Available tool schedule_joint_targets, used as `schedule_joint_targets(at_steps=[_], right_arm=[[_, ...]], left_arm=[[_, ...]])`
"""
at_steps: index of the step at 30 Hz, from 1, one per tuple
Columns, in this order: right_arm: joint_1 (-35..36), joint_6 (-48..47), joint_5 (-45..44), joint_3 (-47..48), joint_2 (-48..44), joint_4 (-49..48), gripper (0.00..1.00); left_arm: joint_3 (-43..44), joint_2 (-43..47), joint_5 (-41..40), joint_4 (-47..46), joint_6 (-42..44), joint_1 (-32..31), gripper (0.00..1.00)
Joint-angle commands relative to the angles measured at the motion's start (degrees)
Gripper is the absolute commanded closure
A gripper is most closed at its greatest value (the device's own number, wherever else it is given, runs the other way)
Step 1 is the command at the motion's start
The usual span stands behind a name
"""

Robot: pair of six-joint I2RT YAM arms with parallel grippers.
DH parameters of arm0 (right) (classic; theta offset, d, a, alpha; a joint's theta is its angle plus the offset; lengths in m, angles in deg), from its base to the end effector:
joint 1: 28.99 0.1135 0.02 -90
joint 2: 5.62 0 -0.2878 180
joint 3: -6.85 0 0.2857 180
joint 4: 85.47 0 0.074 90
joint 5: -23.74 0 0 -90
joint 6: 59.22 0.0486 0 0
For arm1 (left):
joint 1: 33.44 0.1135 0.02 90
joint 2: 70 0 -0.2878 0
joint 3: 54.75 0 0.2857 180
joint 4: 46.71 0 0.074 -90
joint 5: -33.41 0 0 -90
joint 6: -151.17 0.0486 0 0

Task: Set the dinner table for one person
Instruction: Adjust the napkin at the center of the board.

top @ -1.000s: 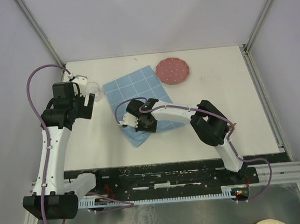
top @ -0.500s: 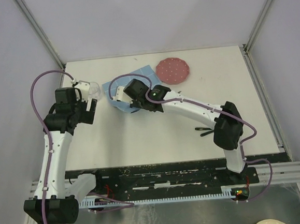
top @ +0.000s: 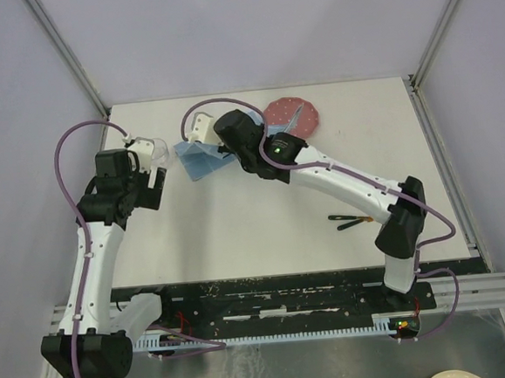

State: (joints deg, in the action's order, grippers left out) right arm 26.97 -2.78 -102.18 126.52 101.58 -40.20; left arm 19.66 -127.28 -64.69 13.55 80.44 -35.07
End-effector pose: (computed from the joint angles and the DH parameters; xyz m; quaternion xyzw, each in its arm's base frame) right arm 0.2920 0.3813 0.3887 -0.4833 0.6970 -0.1771 0.4993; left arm 0.2267 0.0004 0.3563 0.1384 0.9051 0.1249 0.3821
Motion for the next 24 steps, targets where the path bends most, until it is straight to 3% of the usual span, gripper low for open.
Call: schedule_joint_targets(at_steps=[1, 12, 24], right_arm=[[-0.03, -6.57, -5.52, 2.26, -8.90, -8.90, 0.98], [-1.61, -9.49, -6.45, 3.44, -14.57, -13.11, 0.98], [-1.56, -3.06, -1.45, 9.19, -14.77, -6.61, 0.98]], left_arm=[[-1.04, 0.16, 1.31, -5.35, 3.16, -0.04, 0.01], [1.04, -3.15, 6.80, -11.44, 2.91, -0.70, 0.01], [0.98, -3.16, 10.24, -11.14, 1.61, -1.74, 0.01]])
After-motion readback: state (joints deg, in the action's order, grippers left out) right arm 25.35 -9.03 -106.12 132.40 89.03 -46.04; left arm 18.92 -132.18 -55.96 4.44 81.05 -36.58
